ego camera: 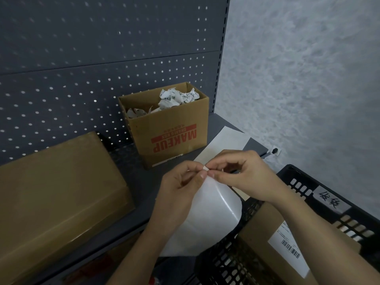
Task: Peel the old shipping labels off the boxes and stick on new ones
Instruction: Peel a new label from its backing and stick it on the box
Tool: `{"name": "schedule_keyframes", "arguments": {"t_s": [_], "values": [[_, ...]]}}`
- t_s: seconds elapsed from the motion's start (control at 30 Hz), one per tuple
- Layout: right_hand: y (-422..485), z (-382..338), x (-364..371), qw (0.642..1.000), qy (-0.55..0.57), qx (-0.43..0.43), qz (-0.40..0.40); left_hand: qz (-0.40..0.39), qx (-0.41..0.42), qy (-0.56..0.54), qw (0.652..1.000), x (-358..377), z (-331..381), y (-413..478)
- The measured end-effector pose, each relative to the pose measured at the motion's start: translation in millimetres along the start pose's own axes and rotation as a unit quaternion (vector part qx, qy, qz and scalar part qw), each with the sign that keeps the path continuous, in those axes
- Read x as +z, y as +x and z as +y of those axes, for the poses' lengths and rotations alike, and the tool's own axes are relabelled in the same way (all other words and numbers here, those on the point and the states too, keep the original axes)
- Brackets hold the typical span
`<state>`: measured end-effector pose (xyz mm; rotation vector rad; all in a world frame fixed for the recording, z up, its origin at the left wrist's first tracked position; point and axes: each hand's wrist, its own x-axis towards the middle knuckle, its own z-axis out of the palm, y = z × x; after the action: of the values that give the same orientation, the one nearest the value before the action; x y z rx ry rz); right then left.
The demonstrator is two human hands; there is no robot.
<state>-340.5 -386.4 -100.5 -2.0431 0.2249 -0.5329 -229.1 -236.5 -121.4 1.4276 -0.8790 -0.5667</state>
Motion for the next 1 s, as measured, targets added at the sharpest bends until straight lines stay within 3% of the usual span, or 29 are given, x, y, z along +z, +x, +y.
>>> {"name": "schedule_keyframes", "arguments": {"t_s": [0.33,1.0], "values": [[6,1,3,1.0,0.007,0.019,0.017,-0.006,0.019,0.018,1.0,-4,-1,7],[22,11,3,0.971,0.027,0.075,0.227,0.074,-0.042,0.048,0.995,-19,-5,12]]}}
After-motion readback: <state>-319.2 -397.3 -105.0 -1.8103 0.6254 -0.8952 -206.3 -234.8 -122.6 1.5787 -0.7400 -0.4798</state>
